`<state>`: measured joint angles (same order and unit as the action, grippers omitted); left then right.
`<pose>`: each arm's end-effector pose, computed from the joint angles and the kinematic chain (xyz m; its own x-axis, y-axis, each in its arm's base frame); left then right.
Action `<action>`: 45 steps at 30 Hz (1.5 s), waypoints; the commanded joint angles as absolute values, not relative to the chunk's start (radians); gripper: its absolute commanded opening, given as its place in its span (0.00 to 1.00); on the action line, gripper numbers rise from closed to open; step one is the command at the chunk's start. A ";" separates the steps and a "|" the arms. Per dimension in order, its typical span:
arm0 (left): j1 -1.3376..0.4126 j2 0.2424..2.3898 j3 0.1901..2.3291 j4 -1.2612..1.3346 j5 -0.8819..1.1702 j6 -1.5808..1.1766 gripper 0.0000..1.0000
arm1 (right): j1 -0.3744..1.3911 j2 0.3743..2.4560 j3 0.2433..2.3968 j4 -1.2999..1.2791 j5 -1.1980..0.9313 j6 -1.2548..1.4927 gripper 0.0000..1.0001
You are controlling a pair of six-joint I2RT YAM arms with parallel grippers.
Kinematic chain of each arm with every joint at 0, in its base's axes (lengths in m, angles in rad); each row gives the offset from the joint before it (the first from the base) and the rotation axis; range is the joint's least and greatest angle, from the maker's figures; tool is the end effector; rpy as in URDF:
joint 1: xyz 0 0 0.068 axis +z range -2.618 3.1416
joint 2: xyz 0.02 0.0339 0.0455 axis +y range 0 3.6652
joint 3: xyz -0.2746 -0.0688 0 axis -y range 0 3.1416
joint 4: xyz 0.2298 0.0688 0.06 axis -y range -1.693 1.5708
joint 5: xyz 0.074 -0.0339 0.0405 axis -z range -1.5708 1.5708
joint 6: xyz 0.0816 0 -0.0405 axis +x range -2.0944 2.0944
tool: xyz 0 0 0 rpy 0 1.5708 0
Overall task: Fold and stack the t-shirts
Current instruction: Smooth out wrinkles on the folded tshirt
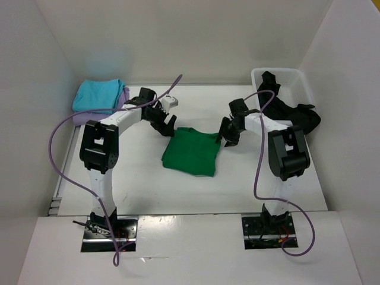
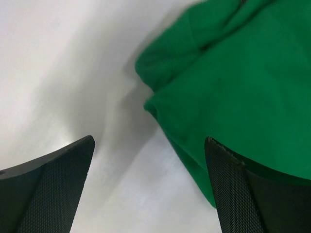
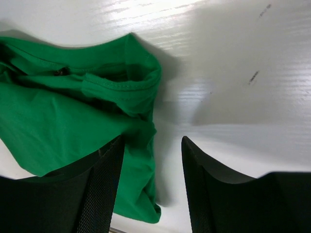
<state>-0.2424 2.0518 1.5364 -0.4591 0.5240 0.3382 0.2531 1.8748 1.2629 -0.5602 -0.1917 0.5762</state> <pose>0.4346 -0.1495 0.1762 -0.5983 0.4439 -0.6671 0.7199 0.6634 -0.2042 0.3684 0.1114 0.1506 -0.9211 0.3142 -0.2299 0.2199 0.9072 0.3588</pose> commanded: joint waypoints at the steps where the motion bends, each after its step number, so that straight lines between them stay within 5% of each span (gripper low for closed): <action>1: -0.244 2.097 1.634 -0.379 0.563 0.308 1.00 | 0.261 1.894 1.321 -0.494 -0.221 0.548 0.56; 13: -0.253 2.198 1.684 -0.492 0.736 0.354 0.96 | 0.261 1.884 1.276 -0.503 -0.250 0.557 0.47; 16: -0.262 2.209 1.666 -0.457 0.762 0.333 0.89 | 0.261 1.884 1.267 -0.503 -0.250 0.557 0.35; 21: -0.281 2.230 1.723 -0.480 0.792 0.313 0.58 | 0.261 1.875 1.267 -0.503 -0.250 0.557 0.08; 24: -0.281 2.230 1.733 -0.480 0.801 0.313 0.34 | 0.261 1.865 1.267 -0.503 -0.250 0.557 0.00; 26: -0.281 2.211 1.723 -0.471 0.801 0.290 0.04 | 0.261 1.853 1.267 -0.503 -0.250 0.557 0.00; 27: -0.281 2.185 1.712 -0.459 0.801 0.290 0.00 | 0.270 1.842 1.267 -0.512 -0.250 0.557 0.00; 37: -0.261 1.994 1.769 -0.462 0.839 0.218 0.00 | 0.270 1.645 1.298 -0.554 -0.232 0.584 0.00; 43: -0.261 2.137 1.859 -0.420 0.793 0.190 0.01 | 0.206 1.785 1.344 -0.519 -0.253 0.549 0.00; 45: -0.261 2.215 1.906 -0.420 0.782 0.181 0.10 | 0.178 1.836 1.367 -0.509 -0.253 0.540 0.00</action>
<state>-0.2668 2.1082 1.8664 -0.4255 0.7826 0.2207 0.2214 1.7538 1.3323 -0.5320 -0.2523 0.5667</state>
